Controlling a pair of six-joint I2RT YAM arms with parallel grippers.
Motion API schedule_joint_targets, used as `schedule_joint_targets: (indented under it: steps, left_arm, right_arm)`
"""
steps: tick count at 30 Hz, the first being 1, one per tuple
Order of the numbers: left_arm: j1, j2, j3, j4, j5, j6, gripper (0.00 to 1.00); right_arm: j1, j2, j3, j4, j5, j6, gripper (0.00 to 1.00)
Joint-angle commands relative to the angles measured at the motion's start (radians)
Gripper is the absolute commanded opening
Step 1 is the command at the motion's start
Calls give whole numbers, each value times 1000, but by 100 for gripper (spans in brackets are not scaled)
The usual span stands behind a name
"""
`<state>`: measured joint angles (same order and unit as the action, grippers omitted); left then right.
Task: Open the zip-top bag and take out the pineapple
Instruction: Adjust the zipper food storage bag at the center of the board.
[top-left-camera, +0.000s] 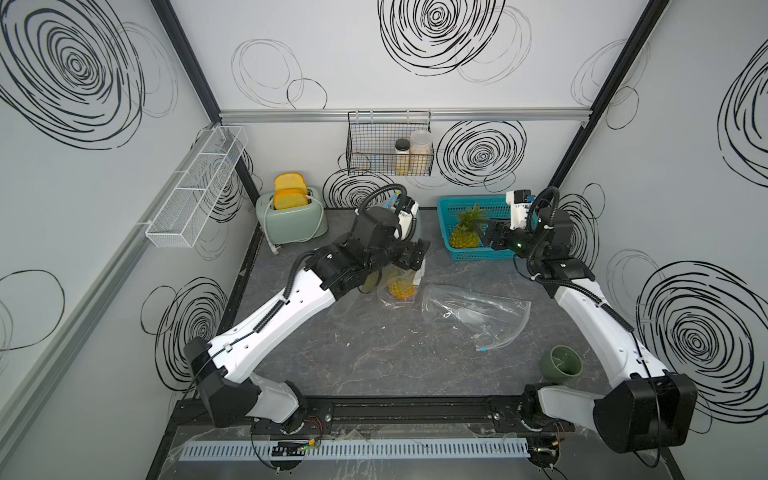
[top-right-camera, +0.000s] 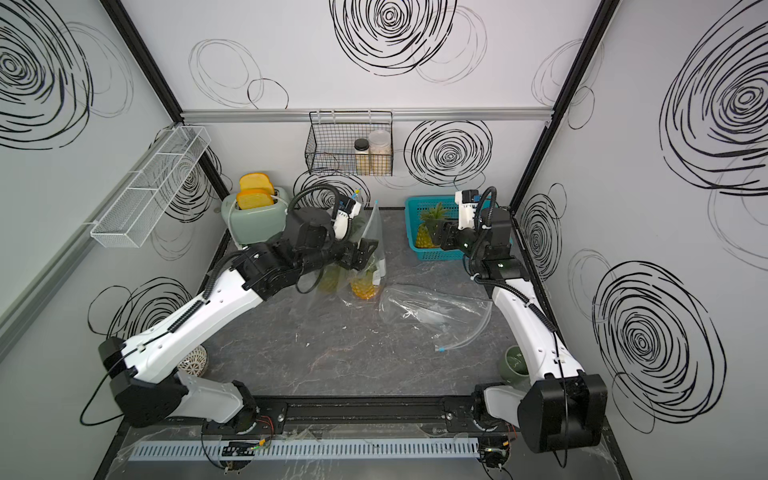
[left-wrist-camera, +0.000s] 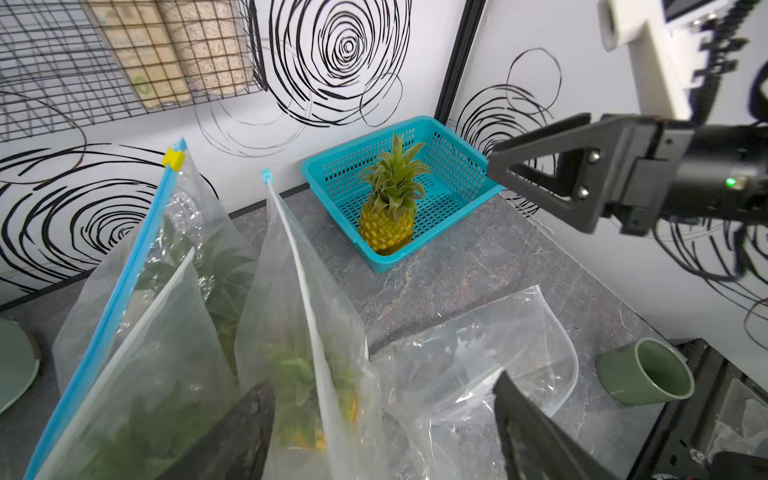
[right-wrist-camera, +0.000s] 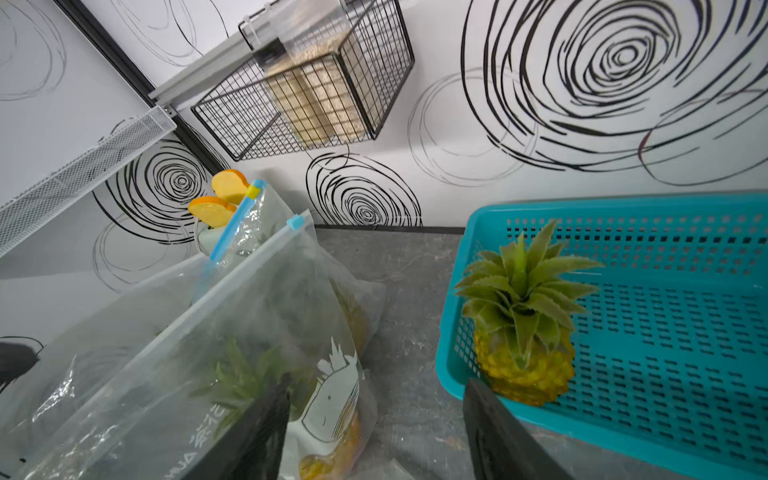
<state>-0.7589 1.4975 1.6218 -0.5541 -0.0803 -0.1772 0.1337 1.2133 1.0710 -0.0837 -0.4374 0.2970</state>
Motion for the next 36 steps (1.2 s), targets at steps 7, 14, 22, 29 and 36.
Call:
schedule_joint_targets:
  steps: [7,14,22,29,36]
  left_arm:
    - [8,327,407,-361,-116,56,84]
    - [17,375,419,-417,-181,38,83]
    - [20,337,432,-384,-243,37,84]
    - [59,379,520,-464,-216,35,87]
    - [104,417,485,-447,-81,26,87]
  right_arm:
    - [4,-92,-68,-46,36,-29,69]
    - [4,-103,-103,-26,34,-32,69]
    - [4,-109,-131,-14,25,-31,69]
    - [4,-101,-136,5,12,-17,69]
    - [4,-95,-137,10,7,-11,69]
